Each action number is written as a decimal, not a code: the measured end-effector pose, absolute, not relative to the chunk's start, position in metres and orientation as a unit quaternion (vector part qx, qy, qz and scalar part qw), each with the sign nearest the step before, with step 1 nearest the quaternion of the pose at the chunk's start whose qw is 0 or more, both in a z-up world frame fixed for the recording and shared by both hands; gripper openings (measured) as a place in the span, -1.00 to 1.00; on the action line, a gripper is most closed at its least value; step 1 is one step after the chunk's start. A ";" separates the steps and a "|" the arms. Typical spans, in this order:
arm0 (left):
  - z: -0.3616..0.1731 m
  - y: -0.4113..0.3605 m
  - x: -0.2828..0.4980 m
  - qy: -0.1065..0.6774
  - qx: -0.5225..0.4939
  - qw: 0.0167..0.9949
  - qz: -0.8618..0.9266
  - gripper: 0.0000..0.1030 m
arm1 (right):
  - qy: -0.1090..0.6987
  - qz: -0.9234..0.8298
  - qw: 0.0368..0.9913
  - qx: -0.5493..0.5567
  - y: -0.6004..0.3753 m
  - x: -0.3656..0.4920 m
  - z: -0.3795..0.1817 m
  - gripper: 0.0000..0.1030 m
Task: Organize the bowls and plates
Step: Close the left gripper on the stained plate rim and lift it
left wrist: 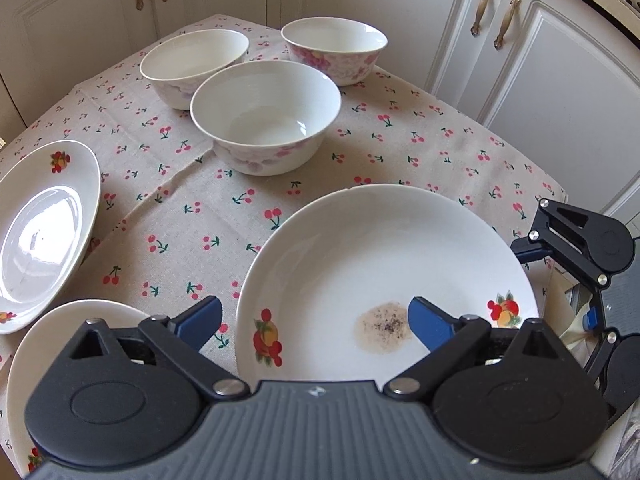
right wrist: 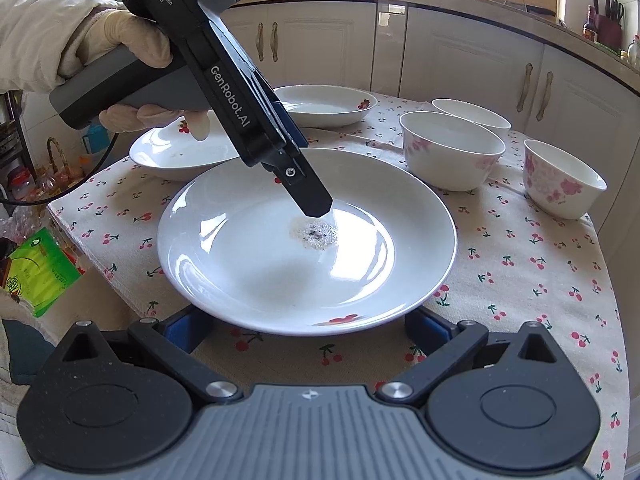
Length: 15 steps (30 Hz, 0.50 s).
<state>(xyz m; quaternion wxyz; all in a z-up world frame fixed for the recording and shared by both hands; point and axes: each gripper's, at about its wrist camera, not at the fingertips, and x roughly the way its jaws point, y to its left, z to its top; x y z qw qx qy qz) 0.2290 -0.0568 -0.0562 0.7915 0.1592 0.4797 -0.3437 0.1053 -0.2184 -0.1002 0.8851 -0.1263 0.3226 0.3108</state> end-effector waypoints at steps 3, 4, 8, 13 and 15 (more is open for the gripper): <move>-0.058 -0.057 0.233 0.494 0.157 0.781 -0.349 0.78 | 0.322 0.312 0.885 -0.128 -0.218 0.105 -0.100 1.00; -0.059 -0.058 0.234 0.497 0.158 0.778 -0.351 0.76 | 0.322 0.312 0.885 -0.129 -0.218 0.105 -0.100 1.00; -0.060 -0.059 0.238 0.505 0.163 0.769 -0.357 0.74 | 0.322 0.313 0.884 -0.132 -0.217 0.105 -0.099 1.00; -0.060 -0.060 0.242 0.517 0.165 0.756 -0.367 0.72 | 0.321 0.314 0.883 -0.137 -0.216 0.106 -0.099 1.00; -0.060 -0.061 0.243 0.520 0.164 0.751 -0.373 0.67 | 0.320 0.315 0.883 -0.137 -0.216 0.106 -0.099 1.00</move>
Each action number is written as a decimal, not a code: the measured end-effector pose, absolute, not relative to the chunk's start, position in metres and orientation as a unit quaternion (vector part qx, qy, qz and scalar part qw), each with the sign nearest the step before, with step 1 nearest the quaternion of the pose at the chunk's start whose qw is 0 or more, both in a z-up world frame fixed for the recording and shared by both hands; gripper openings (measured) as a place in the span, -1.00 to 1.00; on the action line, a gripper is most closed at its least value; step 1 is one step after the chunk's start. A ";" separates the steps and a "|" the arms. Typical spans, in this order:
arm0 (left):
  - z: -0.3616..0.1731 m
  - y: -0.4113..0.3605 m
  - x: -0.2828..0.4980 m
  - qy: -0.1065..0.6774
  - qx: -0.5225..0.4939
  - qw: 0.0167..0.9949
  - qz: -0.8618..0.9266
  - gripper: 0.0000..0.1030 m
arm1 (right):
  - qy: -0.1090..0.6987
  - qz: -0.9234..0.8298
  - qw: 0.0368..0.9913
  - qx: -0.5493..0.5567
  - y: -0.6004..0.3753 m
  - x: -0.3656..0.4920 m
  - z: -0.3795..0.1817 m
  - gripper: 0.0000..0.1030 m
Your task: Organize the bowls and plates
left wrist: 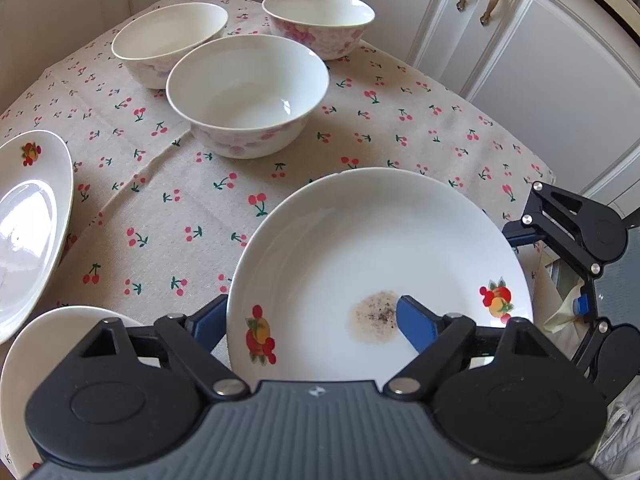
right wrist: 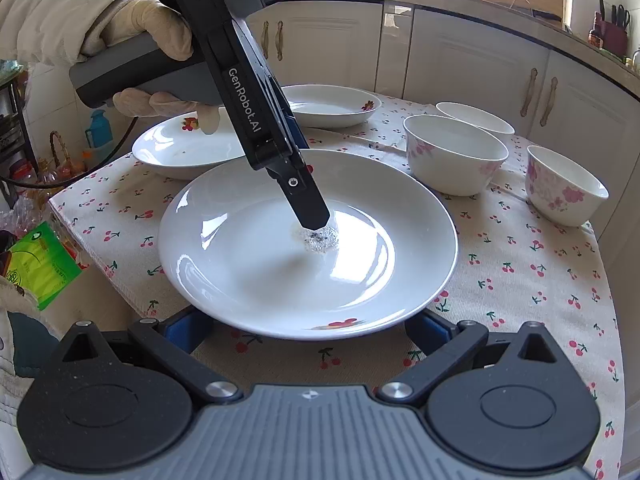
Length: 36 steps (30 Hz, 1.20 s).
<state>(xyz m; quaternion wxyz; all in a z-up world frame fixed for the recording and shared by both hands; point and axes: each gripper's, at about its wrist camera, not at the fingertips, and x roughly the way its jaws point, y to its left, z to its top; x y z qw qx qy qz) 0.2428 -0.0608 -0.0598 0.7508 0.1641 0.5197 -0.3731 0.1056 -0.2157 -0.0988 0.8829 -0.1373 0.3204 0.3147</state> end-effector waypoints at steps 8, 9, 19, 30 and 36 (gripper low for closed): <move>-0.062 -0.061 0.249 0.537 0.157 0.736 -0.381 0.65 | 0.320 0.317 0.882 -0.138 -0.216 0.106 -0.099 1.00; -0.063 -0.062 0.250 0.540 0.158 0.734 -0.382 0.65 | 0.320 0.317 0.882 -0.138 -0.216 0.106 -0.099 1.00; -0.063 -0.062 0.250 0.544 0.159 0.729 -0.384 0.65 | 0.321 0.318 0.881 -0.139 -0.215 0.106 -0.099 1.00; -0.053 -0.055 0.250 0.533 0.142 0.741 -0.383 0.65 | 0.320 0.322 0.881 -0.132 -0.217 0.110 -0.089 1.00; -0.041 -0.045 0.247 0.520 0.133 0.752 -0.381 0.65 | 0.321 0.325 0.879 -0.136 -0.213 0.114 -0.084 1.00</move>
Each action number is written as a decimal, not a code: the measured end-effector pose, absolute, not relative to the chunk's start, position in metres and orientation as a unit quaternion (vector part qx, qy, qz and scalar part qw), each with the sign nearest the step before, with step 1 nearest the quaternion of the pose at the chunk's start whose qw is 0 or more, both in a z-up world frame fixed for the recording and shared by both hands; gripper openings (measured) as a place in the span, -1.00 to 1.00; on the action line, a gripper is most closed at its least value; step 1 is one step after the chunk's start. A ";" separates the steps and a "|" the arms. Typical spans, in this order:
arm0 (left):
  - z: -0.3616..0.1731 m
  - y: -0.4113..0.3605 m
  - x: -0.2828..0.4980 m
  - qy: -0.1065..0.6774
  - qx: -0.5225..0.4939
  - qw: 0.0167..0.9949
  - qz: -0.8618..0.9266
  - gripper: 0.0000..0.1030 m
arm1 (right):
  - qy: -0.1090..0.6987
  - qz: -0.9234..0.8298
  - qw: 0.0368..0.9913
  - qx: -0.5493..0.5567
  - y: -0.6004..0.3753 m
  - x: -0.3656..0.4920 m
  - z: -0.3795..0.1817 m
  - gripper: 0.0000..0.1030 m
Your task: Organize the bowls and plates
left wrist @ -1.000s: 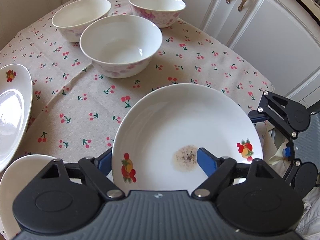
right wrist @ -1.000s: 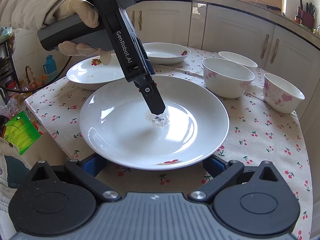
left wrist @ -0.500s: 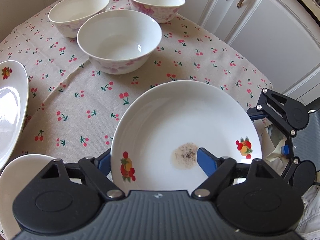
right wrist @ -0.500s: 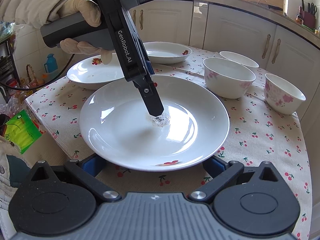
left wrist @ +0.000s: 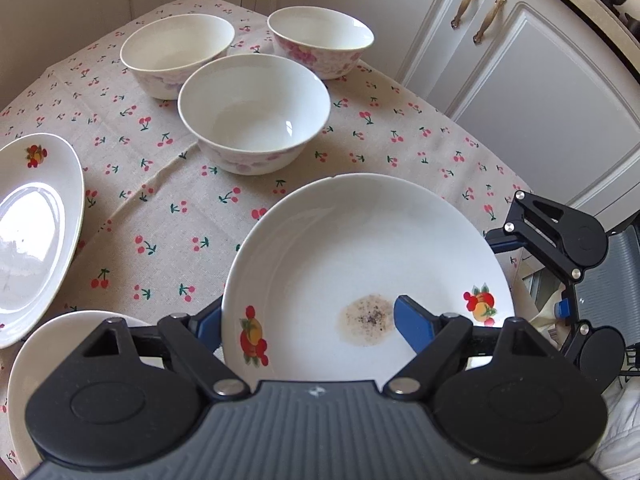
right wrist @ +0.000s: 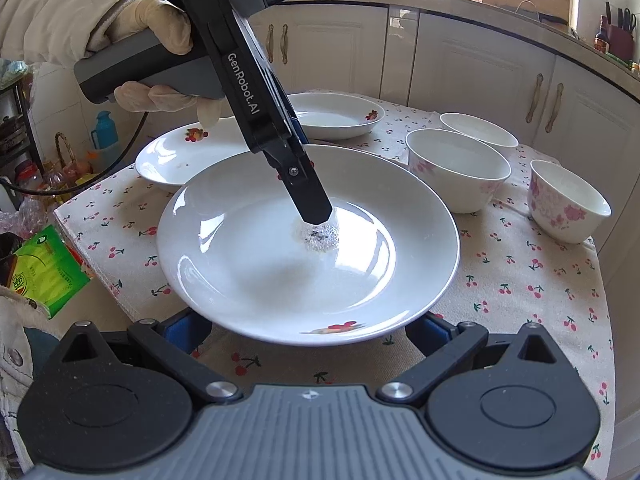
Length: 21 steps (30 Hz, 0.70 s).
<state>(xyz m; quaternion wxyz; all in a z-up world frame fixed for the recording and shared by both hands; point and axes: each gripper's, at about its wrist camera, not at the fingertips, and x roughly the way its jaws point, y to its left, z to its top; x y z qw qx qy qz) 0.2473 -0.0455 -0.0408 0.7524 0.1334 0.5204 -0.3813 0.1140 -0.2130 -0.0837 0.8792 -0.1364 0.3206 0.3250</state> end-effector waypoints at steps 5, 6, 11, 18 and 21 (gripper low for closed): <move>-0.033 -0.031 0.245 0.510 0.123 0.765 -0.374 0.65 | 0.312 0.332 0.877 -0.150 -0.204 0.116 -0.076 1.00; -0.031 -0.027 0.244 0.508 0.120 0.768 -0.372 0.65 | 0.311 0.335 0.876 -0.153 -0.201 0.118 -0.074 1.00; -0.025 -0.003 0.242 0.502 0.105 0.781 -0.355 0.65 | 0.303 0.351 0.870 -0.165 -0.185 0.123 -0.065 1.00; -0.020 0.036 0.237 0.498 0.083 0.798 -0.328 0.65 | 0.296 0.377 0.860 -0.176 -0.156 0.136 -0.060 1.00; -0.022 0.050 0.237 0.500 0.076 0.803 -0.316 0.65 | 0.296 0.388 0.854 -0.178 -0.146 0.141 -0.059 1.00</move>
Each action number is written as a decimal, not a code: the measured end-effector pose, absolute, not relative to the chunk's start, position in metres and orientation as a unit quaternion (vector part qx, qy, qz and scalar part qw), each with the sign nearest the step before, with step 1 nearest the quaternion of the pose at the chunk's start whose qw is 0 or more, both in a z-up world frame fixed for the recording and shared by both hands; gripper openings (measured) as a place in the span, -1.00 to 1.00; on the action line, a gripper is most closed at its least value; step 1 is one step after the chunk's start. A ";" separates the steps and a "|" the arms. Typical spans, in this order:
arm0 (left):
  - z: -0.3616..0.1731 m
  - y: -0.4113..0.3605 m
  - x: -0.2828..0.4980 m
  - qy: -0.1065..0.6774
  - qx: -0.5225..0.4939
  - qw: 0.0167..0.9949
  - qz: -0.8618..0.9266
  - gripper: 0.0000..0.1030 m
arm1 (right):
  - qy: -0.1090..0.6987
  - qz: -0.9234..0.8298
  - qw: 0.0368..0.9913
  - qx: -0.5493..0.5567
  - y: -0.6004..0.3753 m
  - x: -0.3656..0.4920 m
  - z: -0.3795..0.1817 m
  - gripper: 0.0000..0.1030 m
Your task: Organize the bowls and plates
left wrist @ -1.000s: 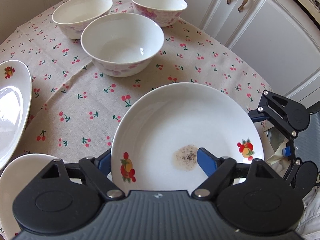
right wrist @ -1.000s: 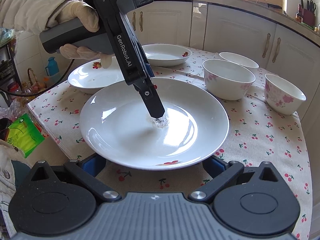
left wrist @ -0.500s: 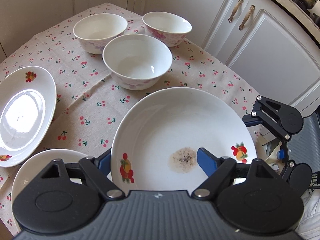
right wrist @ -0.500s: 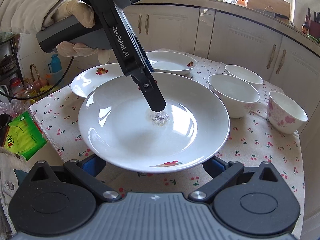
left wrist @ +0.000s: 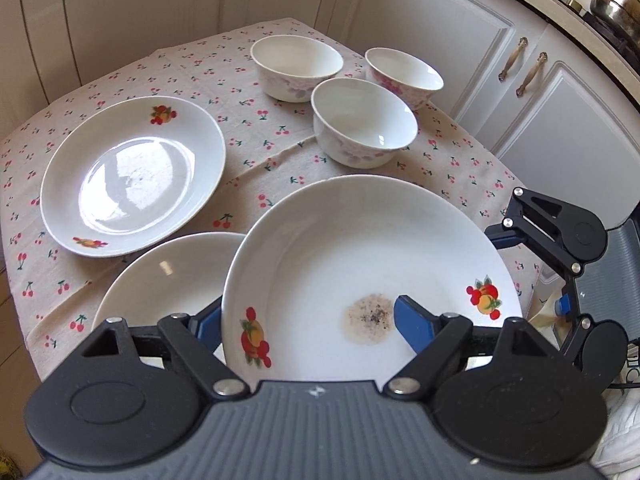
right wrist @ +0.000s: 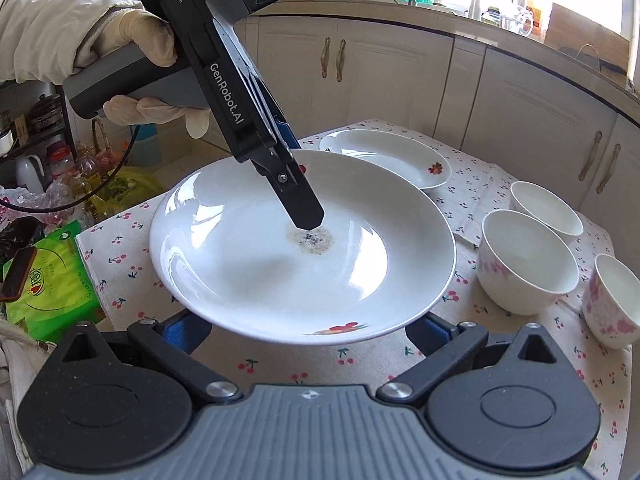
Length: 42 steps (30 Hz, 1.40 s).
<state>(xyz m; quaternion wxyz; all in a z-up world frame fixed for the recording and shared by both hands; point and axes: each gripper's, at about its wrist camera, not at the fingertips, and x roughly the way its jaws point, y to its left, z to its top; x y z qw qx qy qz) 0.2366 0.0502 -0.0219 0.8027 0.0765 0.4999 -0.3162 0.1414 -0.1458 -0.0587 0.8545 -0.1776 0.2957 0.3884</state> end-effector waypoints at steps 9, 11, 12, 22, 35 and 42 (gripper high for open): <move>-0.032 0.079 0.241 0.505 0.050 0.808 -0.299 0.65 | 0.303 0.402 0.843 -0.189 -0.121 0.159 -0.057 1.00; -0.034 0.084 0.242 0.506 0.046 0.808 -0.298 0.65 | 0.305 0.403 0.842 -0.190 -0.118 0.161 -0.058 1.00; -0.036 0.086 0.243 0.507 0.043 0.808 -0.298 0.65 | 0.305 0.403 0.841 -0.191 -0.116 0.161 -0.058 1.00; -0.045 0.103 0.248 0.509 0.025 0.808 -0.294 0.65 | 0.311 0.405 0.836 -0.203 -0.098 0.168 -0.057 1.00; -0.053 0.111 0.252 0.516 0.015 0.806 -0.290 0.65 | 0.316 0.406 0.831 -0.209 -0.086 0.172 -0.058 1.00; -0.055 0.111 0.253 0.520 0.016 0.803 -0.290 0.65 | 0.317 0.407 0.830 -0.214 -0.084 0.172 -0.059 1.00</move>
